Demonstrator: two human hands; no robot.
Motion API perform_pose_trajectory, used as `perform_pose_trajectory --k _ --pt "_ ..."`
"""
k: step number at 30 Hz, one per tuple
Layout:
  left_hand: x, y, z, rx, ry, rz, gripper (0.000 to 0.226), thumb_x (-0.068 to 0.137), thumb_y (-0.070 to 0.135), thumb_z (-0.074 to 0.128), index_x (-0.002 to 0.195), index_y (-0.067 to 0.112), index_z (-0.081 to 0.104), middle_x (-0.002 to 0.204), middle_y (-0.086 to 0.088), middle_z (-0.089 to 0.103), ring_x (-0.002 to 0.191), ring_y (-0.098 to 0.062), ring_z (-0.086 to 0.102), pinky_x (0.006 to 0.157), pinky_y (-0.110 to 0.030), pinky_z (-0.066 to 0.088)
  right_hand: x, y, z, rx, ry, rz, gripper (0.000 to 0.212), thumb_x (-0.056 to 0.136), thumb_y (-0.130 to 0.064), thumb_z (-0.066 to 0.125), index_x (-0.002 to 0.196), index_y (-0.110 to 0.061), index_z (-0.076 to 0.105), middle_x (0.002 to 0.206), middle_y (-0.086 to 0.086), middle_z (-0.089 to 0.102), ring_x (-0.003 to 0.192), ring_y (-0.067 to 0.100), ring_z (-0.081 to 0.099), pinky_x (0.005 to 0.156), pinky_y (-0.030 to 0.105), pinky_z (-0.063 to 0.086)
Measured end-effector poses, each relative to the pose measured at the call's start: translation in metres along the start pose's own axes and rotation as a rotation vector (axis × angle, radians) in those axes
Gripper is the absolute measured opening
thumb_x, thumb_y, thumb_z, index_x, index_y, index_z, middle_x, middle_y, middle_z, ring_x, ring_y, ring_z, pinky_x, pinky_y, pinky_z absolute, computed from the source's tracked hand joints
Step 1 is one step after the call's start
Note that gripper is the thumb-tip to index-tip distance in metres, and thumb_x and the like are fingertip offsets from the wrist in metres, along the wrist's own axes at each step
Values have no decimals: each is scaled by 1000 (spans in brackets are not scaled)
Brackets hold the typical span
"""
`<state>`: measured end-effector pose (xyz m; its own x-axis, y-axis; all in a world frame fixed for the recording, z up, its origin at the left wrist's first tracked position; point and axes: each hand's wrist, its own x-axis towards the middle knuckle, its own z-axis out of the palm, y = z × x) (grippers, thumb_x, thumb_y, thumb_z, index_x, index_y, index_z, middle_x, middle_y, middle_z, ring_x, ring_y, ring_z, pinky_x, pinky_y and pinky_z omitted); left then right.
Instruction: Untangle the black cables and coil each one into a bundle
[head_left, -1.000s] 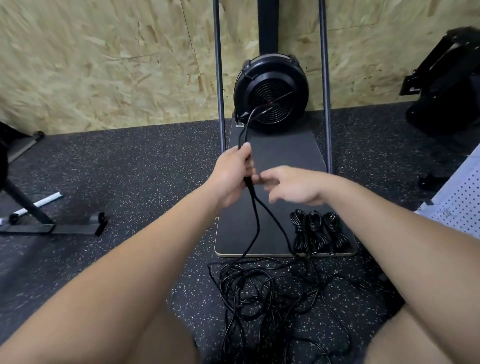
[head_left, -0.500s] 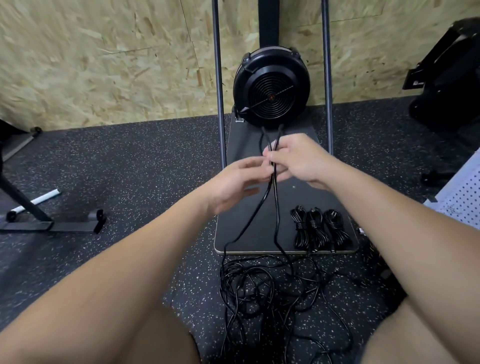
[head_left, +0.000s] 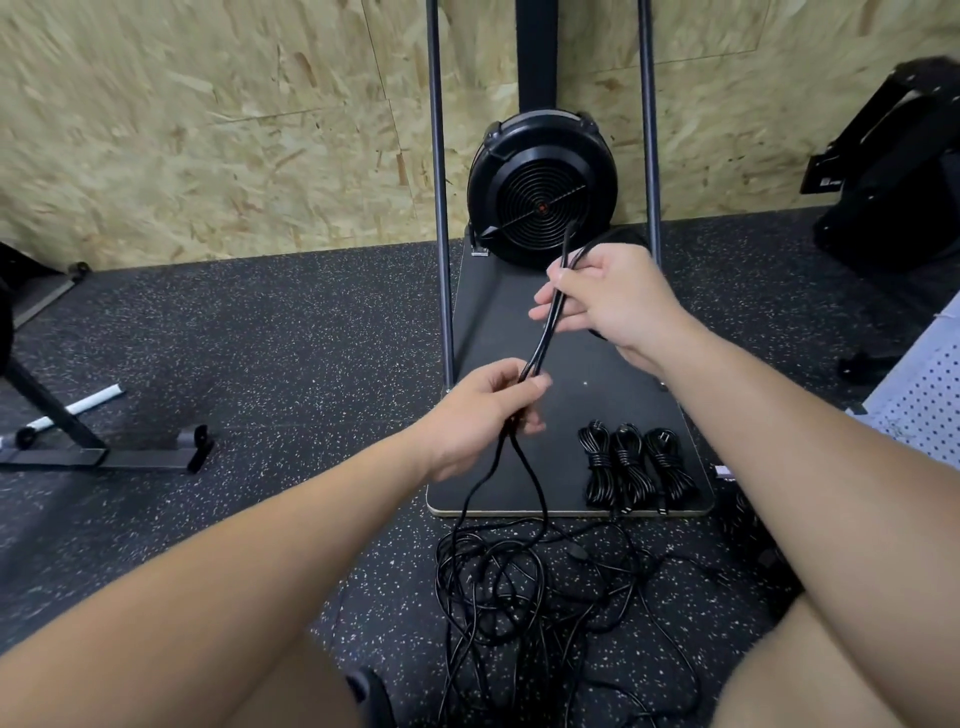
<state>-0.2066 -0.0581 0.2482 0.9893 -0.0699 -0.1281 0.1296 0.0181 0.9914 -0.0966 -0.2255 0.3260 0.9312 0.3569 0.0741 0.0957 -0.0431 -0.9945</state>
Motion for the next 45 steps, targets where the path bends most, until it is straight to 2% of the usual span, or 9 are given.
perform_pose_trajectory --k 5,11,15,17,20,25,33,39,45 --pt "2 5 -4 9 86 121 28 116 17 50 116 8 76 82 1 51 72 -14 44 67 -25 40 6 7 -10 62 -15 82 26 113 -22 62 117 3 68 110 21 81 99 30 83 87 43 68" --pt "13 30 -14 -107 207 124 25 117 14 47 113 5 70 77 2 51 65 -10 43 62 -24 37 -13 32 5 -333 -464 253 33 102 -2 69 134 -8 71 123 8 81 118 18 77 103 42 63" --pt "18 40 -15 -169 207 76 30 116 18 48 125 1 71 79 3 50 67 -12 40 72 -34 49 -32 48 32 -478 -702 248 44 100 -39 75 127 -6 65 118 -3 71 113 12 66 111 50 58" --pt "21 40 -17 -193 203 43 33 114 17 47 129 0 72 80 4 52 67 -13 40 83 -55 49 -35 55 41 -455 -664 192 33 99 -44 74 107 -13 69 87 -7 62 86 11 58 97 51 62" --pt "22 40 -19 -264 242 48 36 113 7 42 137 -3 67 82 4 54 68 -13 40 75 -36 44 -40 58 47 -382 -596 128 13 107 -24 73 94 -24 70 63 -19 58 68 12 53 75 43 49" --pt "24 40 -26 -277 205 106 34 112 3 45 139 -3 64 86 1 57 73 -14 49 77 -41 46 -42 52 55 -377 -527 101 11 109 -11 64 110 -4 71 102 3 85 110 43 76 104 68 55" --pt "13 44 -51 -207 105 114 45 101 -9 55 145 2 60 122 -12 73 106 -26 71 87 -36 57 -46 25 46 -407 -466 -21 17 113 -17 58 115 -10 73 96 4 84 92 20 83 95 59 63" --pt "-2 26 -58 6 -313 -64 79 80 -14 54 156 7 55 145 -12 68 138 -31 60 125 -44 41 -38 -12 26 -269 -303 -68 19 113 -20 61 114 -6 74 98 9 83 91 26 83 91 55 67" --pt "-12 -1 -43 366 -408 -173 51 101 -11 65 149 4 55 150 -15 66 146 -29 56 116 -33 47 -16 -30 15 -22 -71 -107 18 113 -17 59 110 -6 72 92 10 79 88 36 83 81 46 68"
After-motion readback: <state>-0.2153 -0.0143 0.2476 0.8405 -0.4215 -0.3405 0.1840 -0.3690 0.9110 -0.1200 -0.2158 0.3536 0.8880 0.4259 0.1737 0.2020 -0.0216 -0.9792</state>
